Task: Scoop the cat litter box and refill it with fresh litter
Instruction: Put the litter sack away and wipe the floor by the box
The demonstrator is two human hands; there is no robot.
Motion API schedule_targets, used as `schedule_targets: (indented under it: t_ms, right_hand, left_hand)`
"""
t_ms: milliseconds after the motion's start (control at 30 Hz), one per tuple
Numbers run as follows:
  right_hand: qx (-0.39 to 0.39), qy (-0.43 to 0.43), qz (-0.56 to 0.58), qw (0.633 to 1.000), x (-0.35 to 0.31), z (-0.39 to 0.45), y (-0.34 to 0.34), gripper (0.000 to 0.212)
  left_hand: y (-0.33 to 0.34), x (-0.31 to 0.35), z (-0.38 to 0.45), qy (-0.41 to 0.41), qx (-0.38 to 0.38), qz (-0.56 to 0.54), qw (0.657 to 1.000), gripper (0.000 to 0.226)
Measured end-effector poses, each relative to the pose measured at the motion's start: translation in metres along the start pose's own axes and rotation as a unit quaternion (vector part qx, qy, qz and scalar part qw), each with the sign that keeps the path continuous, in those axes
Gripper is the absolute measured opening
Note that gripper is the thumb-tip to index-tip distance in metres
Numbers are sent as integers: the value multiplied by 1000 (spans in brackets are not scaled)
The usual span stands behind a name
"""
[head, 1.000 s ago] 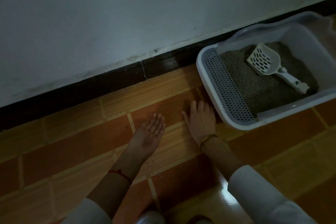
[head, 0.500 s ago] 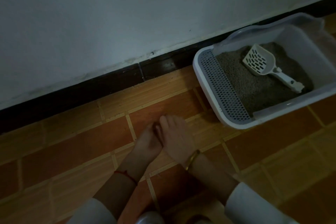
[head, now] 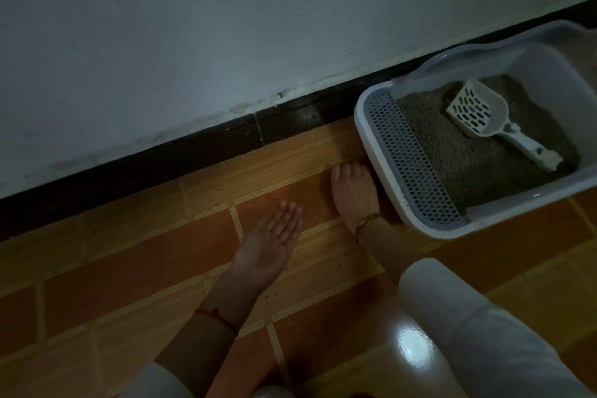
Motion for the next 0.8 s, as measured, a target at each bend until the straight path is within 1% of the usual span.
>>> schedule_targets:
  t_ms: [67, 167, 233, 300, 367, 400, 433, 500, 567, 633, 700, 800]
  right_hand:
    - [13, 7, 23, 1000, -2, -3, -7, 26]
    - [43, -17, 84, 995, -20, -20, -26, 17]
    - [87, -22, 166, 982, -40, -35, -45, 16]
    - [129, -43, 233, 963, -54, -44, -55, 9]
    - [142, -52, 266, 952, -53, -39, -57, 12]
    - [131, -26, 269, 954, -47, -32, -56, 16]
    - [109, 16, 258, 960, -38, -24, -50, 18]
    - [57, 97, 188, 976, -18, -6, -31, 25]
    - [23, 126, 117, 985, -4, 6, -11, 31]
    - [19, 103, 68, 992, -1, 13, 3, 26]
    - [29, 55, 35, 997, -3, 17, 7, 11]
    - [33, 25, 28, 999, -4, 18, 1, 13]
  left_hand:
    - [0, 0, 3, 7, -6, 19, 1000, 34]
    - [1, -1, 8, 18, -3, 61, 998, 37]
    - [2, -2, 12, 23, 11, 75, 997, 35]
    - [4, -3, 14, 29, 30, 85, 995, 31]
    - [5, -2, 14, 32, 38, 82, 995, 32]
    - [5, 0, 11, 28, 32, 73, 996, 34]
    - [4, 2, 9, 21, 21, 59, 998, 36]
    - [3, 6, 3, 6, -4, 26, 1000, 39]
    - [1, 10, -1, -4, -12, 5, 1000, 39]
    - [-1, 13, -2, 4, -7, 14, 1000, 38]
    - [-5, 14, -1, 17, 2, 34, 999, 36]
    - [-8, 14, 1, 20, -1, 41, 999, 35]
Point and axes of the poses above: each hand's wrist, its own z-axis towards the middle knuckle, its own y-axis out of the palm, x = y × z, the point moved 1 cm from there along z, towards the middle knuckle, and after that the axes turned 4 degrees about x, right-handed, at the moved point
